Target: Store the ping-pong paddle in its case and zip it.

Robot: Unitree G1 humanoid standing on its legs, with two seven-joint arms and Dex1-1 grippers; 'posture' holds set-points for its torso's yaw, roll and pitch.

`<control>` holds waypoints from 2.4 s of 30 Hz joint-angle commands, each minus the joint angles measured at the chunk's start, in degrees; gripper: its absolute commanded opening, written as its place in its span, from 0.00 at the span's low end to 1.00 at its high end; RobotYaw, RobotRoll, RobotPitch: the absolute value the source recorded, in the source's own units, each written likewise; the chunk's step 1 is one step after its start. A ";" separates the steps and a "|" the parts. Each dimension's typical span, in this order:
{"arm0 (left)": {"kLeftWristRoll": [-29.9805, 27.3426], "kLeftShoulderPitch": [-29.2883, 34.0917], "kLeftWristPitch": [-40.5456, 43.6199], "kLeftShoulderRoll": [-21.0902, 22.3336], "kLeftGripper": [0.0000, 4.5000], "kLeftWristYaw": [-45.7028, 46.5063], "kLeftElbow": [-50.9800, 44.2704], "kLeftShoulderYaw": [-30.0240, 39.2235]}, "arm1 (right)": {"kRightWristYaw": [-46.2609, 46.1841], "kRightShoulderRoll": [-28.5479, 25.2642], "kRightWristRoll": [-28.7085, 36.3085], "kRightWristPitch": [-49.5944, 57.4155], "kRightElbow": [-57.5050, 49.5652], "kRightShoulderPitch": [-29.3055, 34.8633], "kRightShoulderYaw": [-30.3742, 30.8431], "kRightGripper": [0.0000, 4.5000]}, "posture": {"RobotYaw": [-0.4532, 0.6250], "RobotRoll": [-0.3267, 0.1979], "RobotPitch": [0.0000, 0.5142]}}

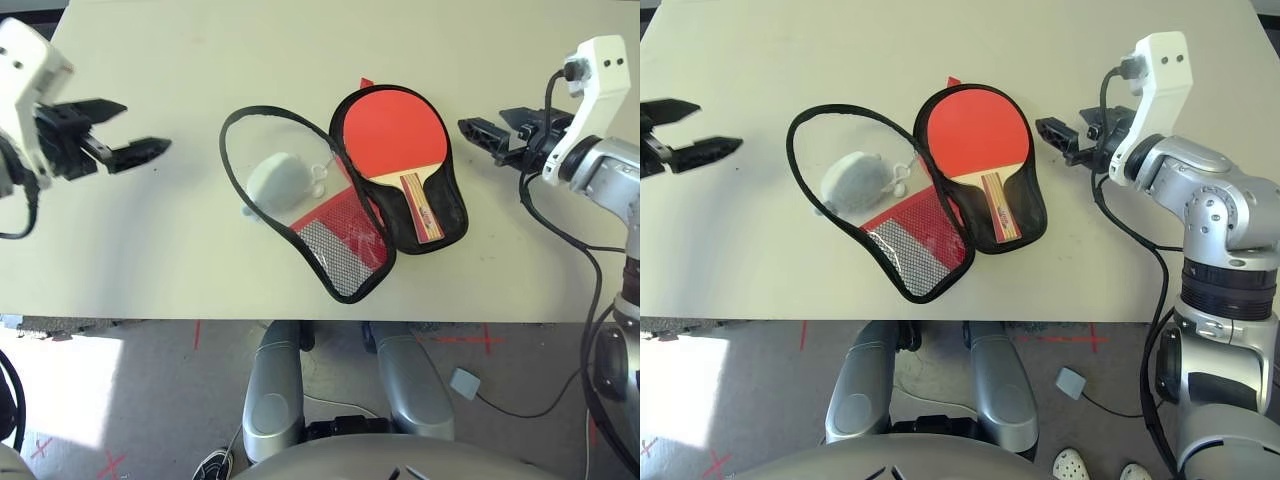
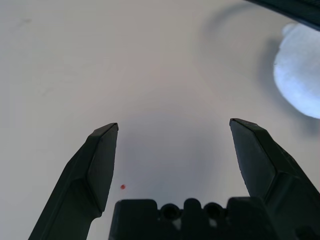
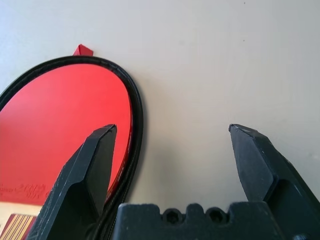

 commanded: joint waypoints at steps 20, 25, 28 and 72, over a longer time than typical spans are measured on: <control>-5.18 -21.44 11.29 -35.86 1.00 13.45 -10.52 -22.73 | 6.20 -1.01 7.74 4.98 1.68 3.59 -10.67 0.99 | 0.37 0.62 0.66; -5.15 -20.43 10.23 -29.56 1.00 9.96 -9.66 -20.48 | 10.34 -4.55 14.06 14.15 -1.20 6.18 -10.97 0.99 | 0.37 0.62 0.66; -5.38 -19.85 10.10 -27.19 1.00 8.77 -9.96 -19.88 | 11.32 -5.83 16.30 18.74 -2.82 7.78 -9.90 0.99 | 0.37 0.62 0.67; -7.33 -16.77 11.24 -22.88 1.00 7.09 -13.47 -16.61 | 10.88 -6.45 19.99 37.40 -11.78 15.48 -9.82 0.01 | 0.38 0.62 0.68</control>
